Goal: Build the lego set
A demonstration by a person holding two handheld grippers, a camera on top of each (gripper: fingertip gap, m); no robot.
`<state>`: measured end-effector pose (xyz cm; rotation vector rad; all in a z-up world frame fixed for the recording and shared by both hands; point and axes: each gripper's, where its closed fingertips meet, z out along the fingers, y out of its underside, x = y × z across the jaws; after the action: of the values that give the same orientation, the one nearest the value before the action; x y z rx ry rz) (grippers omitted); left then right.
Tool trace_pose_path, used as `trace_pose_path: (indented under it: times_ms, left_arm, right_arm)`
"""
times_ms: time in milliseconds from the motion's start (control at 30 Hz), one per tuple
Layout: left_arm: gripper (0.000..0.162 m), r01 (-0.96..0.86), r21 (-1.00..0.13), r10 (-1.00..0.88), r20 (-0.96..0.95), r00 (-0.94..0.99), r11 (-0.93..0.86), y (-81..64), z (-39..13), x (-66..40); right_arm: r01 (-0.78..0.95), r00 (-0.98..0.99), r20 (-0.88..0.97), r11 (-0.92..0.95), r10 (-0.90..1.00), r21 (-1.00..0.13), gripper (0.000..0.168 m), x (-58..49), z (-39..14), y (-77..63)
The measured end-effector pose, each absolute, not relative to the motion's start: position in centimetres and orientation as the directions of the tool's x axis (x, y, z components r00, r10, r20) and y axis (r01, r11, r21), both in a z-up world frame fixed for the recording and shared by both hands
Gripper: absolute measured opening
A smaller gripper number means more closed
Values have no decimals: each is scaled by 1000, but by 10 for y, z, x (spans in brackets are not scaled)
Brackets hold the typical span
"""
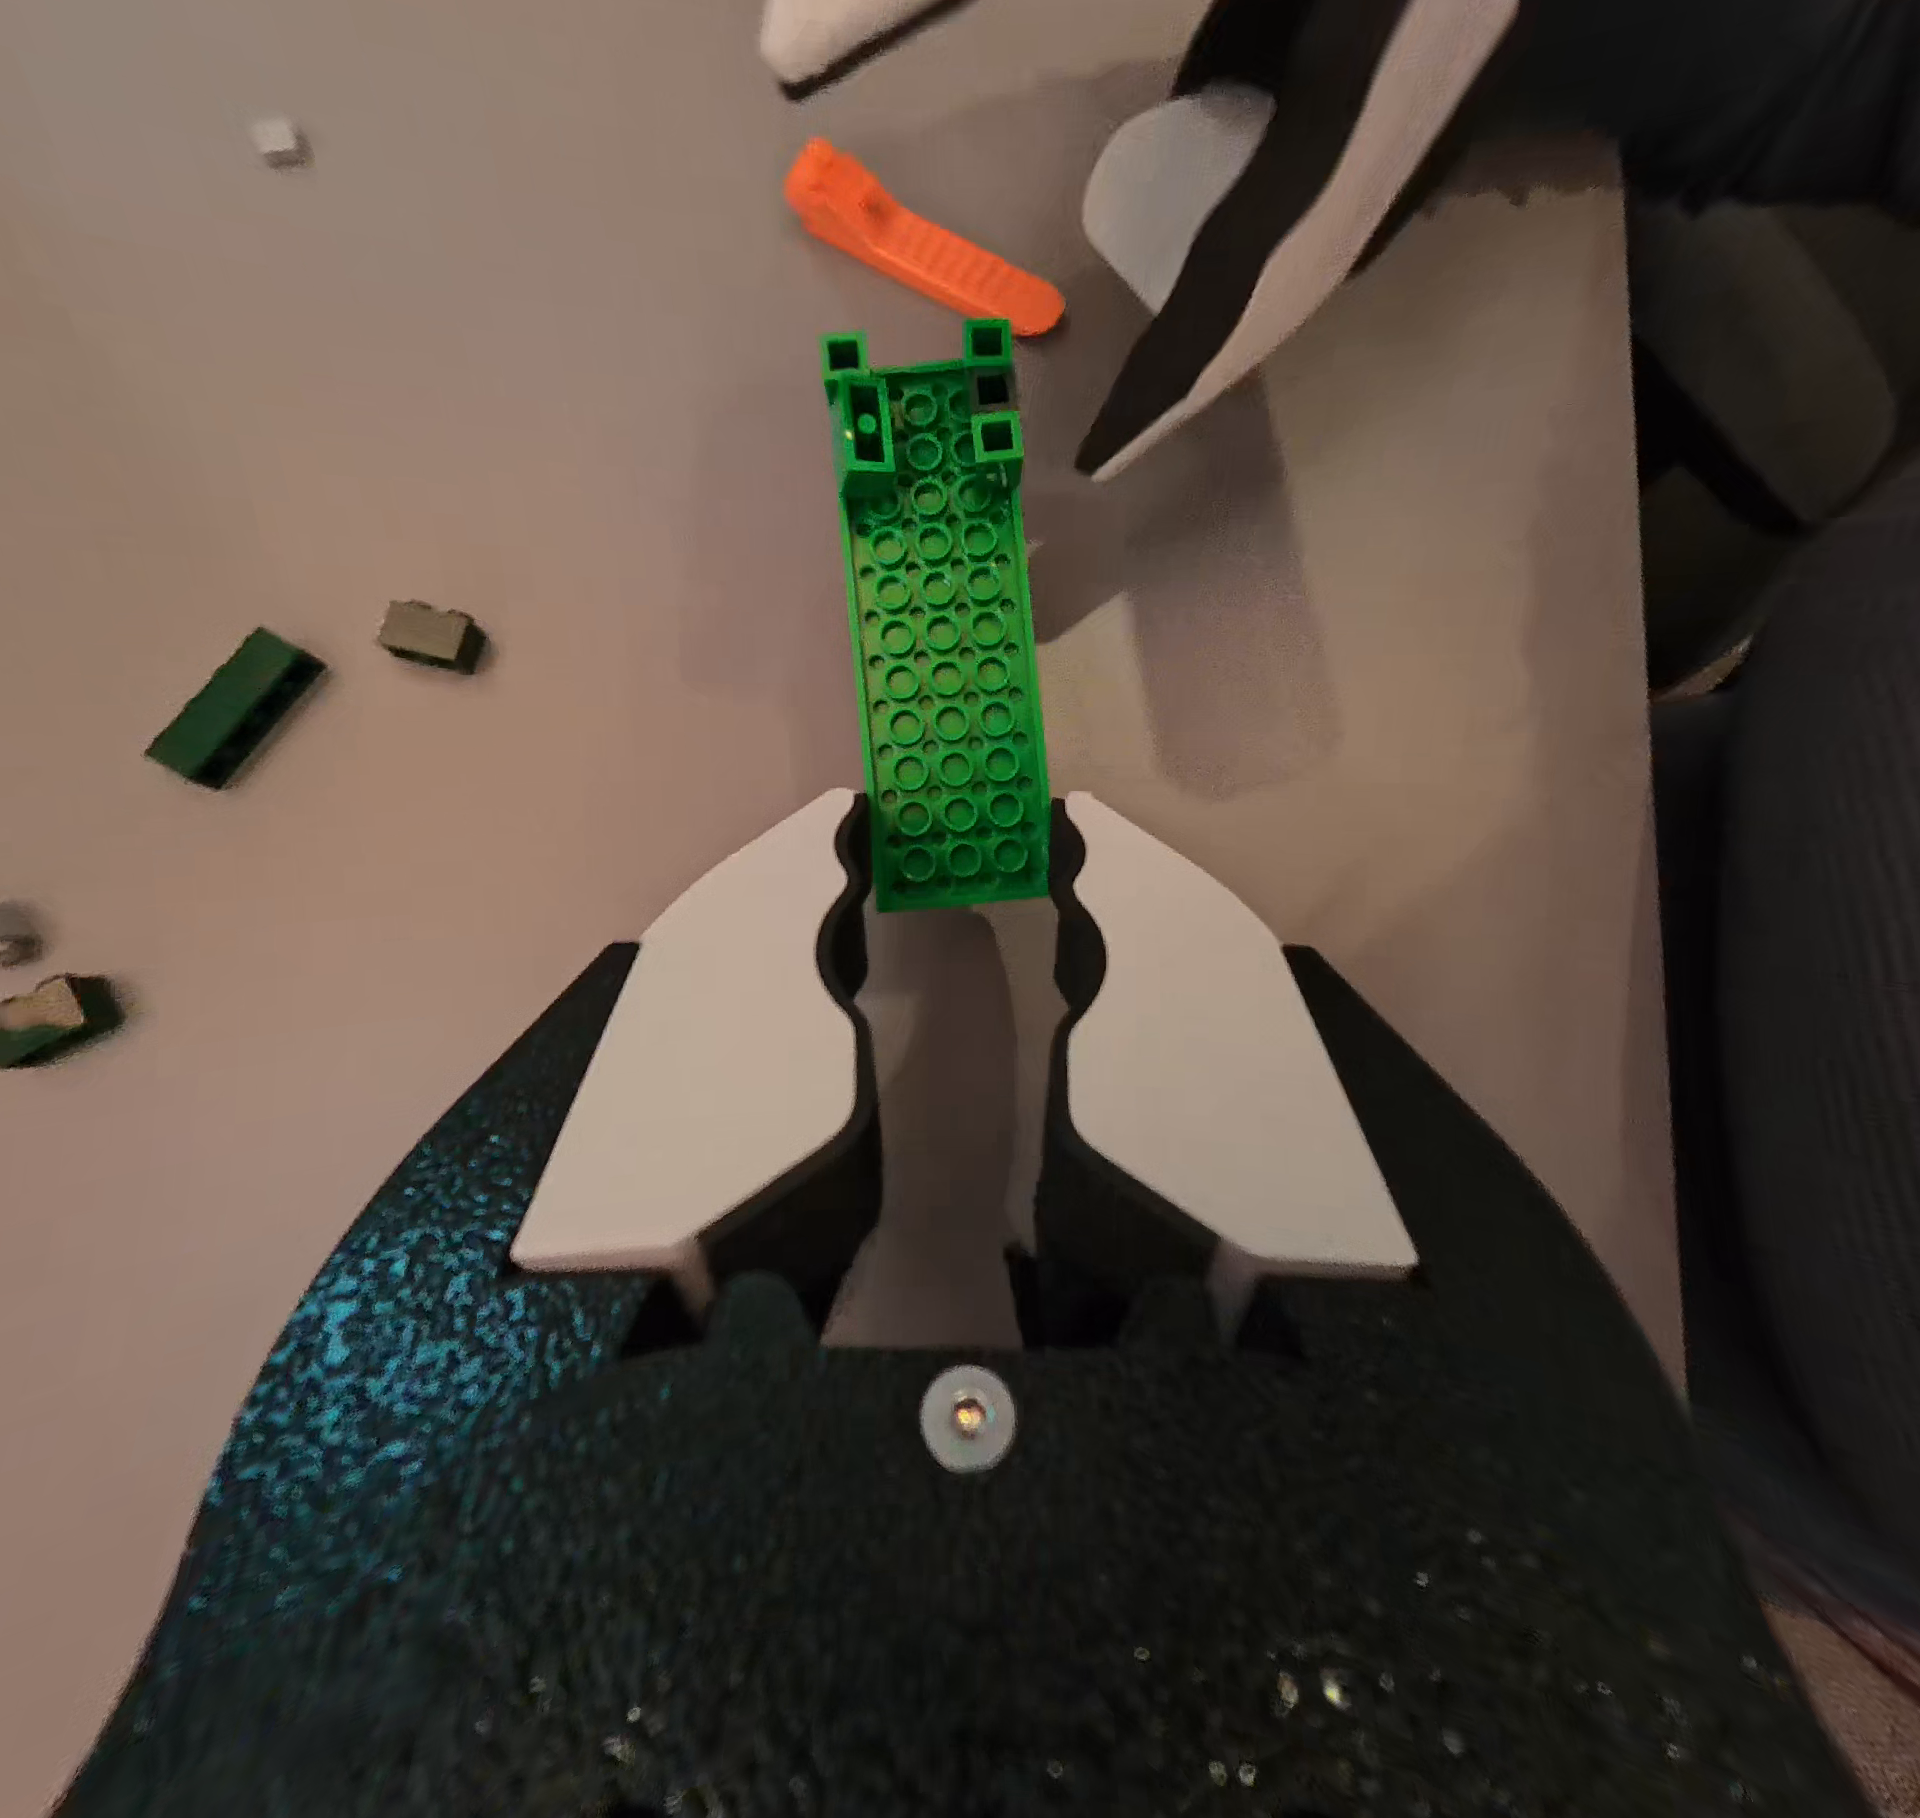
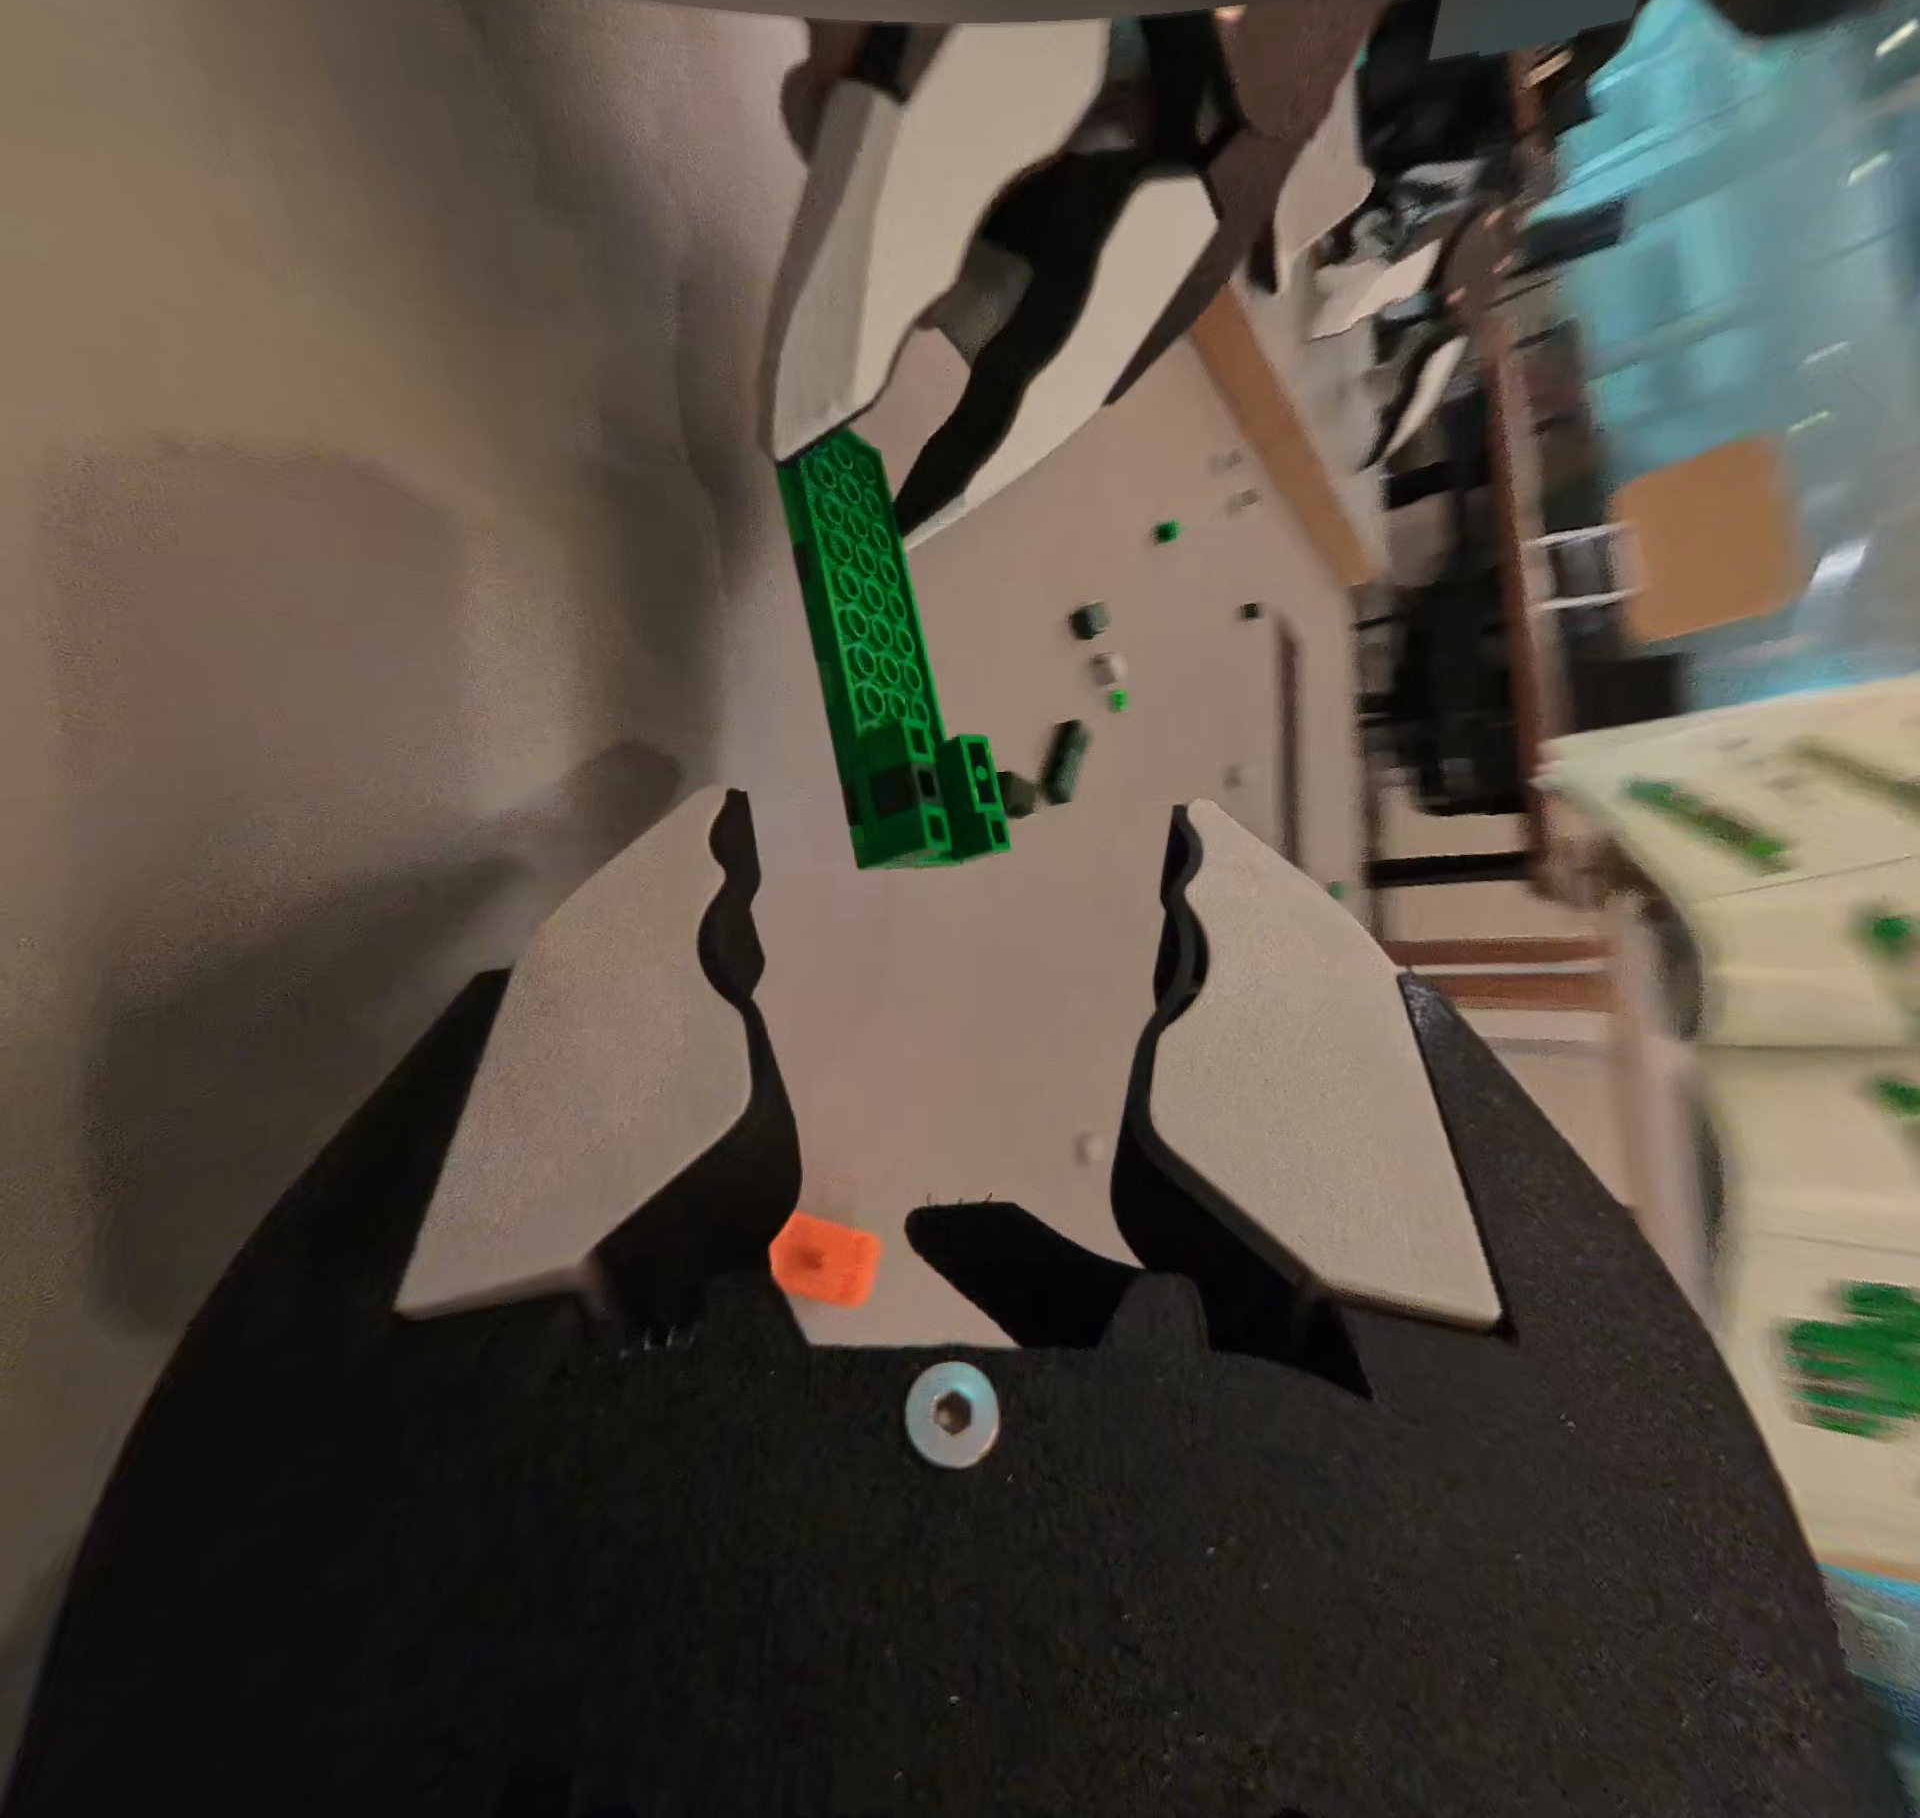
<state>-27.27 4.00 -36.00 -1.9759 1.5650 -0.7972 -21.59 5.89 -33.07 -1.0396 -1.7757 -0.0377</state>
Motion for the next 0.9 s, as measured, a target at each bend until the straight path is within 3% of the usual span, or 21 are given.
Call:
trace_pose_path:
  times_ms: [167,267,467,600,900]
  left_arm:
    - [32,-667,-696,-963,166,214,-268,45,-358,-275]
    - [32,-645,-706,-956,191,225,-293,45,-355,-275]
    - [32,-639,-712,-956,198,215,-291,43,-352,-275]
    - [32,-652,-715,-967,164,196,-253,41,-350,-273]
    - [32,-669,-713,-977,122,176,-210,39,-353,-270]
  right_arm:
    - [724,-191,941,687,278,-56,73,-227,-340,69]
    - [734,-199,967,678,160,38,67,-234,-342,73]
    - [767,-191,975,636,112,77,48,-236,-344,81]
    - [763,-188,972,644,138,56,21,-235,-347,80]
    - [784,-142,960,619,242,-40,19,-233,-345,81]
